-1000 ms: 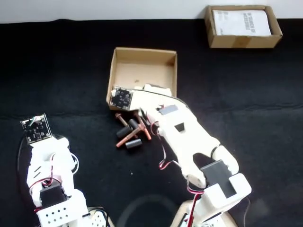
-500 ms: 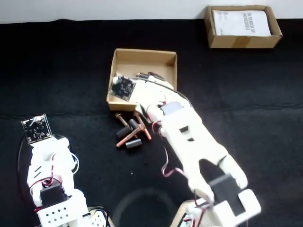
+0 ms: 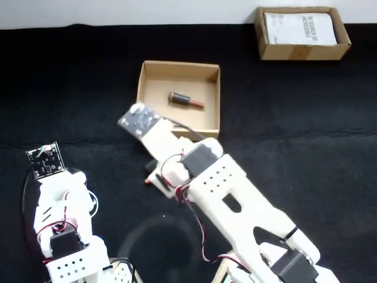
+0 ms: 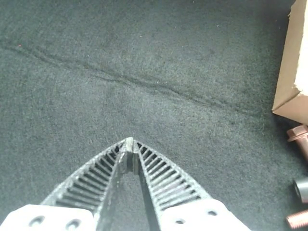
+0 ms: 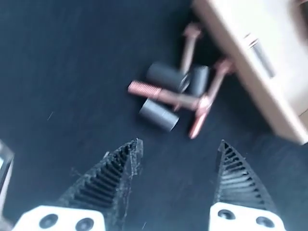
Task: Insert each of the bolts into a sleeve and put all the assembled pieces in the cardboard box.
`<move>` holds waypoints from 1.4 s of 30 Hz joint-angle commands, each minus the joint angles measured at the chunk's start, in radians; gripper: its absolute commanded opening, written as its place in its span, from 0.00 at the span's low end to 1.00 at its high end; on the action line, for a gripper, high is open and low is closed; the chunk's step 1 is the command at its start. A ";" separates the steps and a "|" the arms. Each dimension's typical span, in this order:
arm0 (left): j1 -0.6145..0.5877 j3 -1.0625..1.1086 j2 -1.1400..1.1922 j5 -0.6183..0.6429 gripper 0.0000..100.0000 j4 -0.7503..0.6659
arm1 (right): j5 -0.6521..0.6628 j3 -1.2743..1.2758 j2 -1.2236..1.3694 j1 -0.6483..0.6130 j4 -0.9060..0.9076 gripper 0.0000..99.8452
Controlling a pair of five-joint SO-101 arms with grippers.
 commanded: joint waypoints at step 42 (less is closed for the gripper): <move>-0.033 0.016 -0.012 0.002 0.03 0.006 | 0.631 -0.440 0.745 0.016 0.028 0.23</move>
